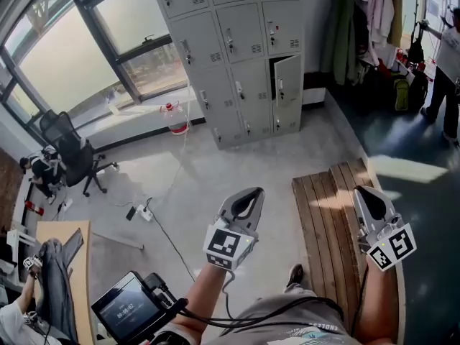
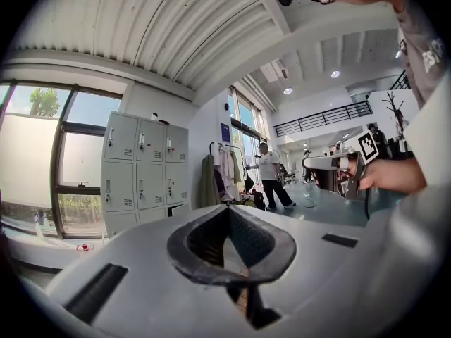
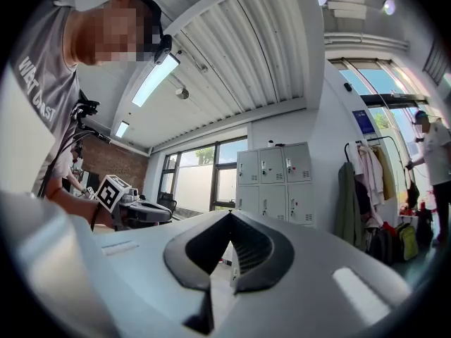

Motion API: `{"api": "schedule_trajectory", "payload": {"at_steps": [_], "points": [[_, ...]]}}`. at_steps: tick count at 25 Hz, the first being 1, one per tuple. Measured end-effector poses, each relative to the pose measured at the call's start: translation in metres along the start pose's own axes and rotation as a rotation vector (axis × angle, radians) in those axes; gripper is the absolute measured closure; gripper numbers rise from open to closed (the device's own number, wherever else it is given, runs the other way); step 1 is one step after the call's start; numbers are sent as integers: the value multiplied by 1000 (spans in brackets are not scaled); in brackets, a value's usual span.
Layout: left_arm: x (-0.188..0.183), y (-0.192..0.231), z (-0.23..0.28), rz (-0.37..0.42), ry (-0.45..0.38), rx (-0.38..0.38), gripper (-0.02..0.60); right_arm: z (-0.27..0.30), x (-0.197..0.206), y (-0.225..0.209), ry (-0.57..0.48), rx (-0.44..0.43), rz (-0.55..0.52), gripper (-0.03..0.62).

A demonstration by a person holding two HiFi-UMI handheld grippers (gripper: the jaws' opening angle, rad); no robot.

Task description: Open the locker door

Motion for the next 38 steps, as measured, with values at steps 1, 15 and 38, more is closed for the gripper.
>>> {"api": "schedule_trajectory", "payload": {"at_steps": [1,15,38], "points": [[-3,4,13,-3,-4,-12,574,8,-2,-14,4,-7,2,602],[-22,106,116,7,-63,-161,574,165,4,-101,-10,-145,-30,600],[-8,405,210,47,-57,-78,574,477,50,-120,-32,-55,-24,600]]}}
Point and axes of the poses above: the fingertips, and each gripper's own axes: z forward along the fingers, y to its left, x out of its underside, the point moved 8 cm from there along -z, backward along the fingers, and after that the axes turned 10 degrees about x, right-handed, at the moved point
